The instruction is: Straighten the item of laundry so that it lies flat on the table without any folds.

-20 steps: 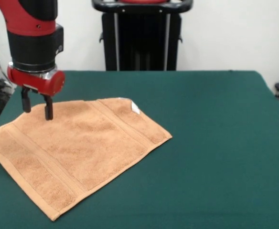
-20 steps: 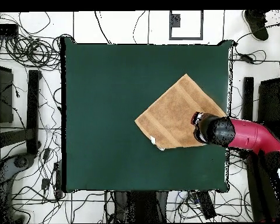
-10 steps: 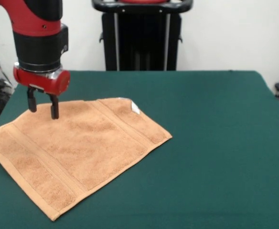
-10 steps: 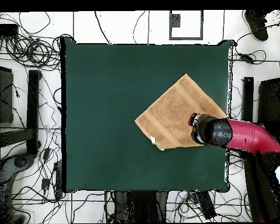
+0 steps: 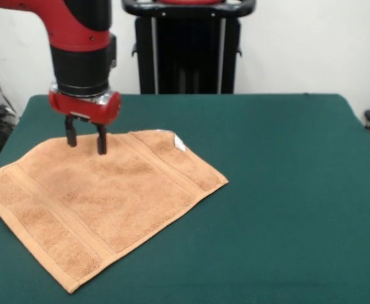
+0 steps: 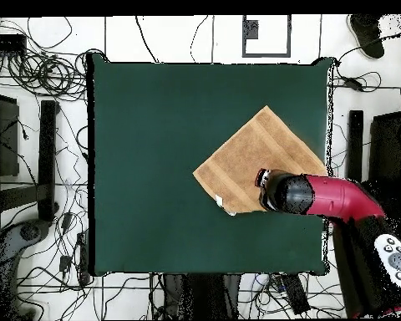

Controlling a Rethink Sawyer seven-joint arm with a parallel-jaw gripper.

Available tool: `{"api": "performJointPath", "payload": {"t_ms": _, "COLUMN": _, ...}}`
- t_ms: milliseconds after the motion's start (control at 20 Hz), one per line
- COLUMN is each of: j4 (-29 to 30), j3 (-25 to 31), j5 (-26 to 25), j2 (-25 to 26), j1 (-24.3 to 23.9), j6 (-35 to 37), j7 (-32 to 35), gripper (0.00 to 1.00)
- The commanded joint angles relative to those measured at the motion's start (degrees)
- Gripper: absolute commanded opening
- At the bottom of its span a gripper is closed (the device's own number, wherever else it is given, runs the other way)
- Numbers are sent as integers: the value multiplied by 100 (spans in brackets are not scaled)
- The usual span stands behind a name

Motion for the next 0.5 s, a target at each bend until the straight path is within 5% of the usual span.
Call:
{"api": "performJointPath", "payload": {"t_ms": 50, "j4": 724, "j3": 149, "j5": 92, "j2": 27, "j1": 440, "j6": -439, "j7": 506, "gripper": 100}}
{"api": "performJointPath", "payload": {"t_ms": 500, "j4": 664, "j3": -522, "j5": 383, "j2": -118, "j1": 925, "j6": -809, "j7": 1465, "gripper": 100}}
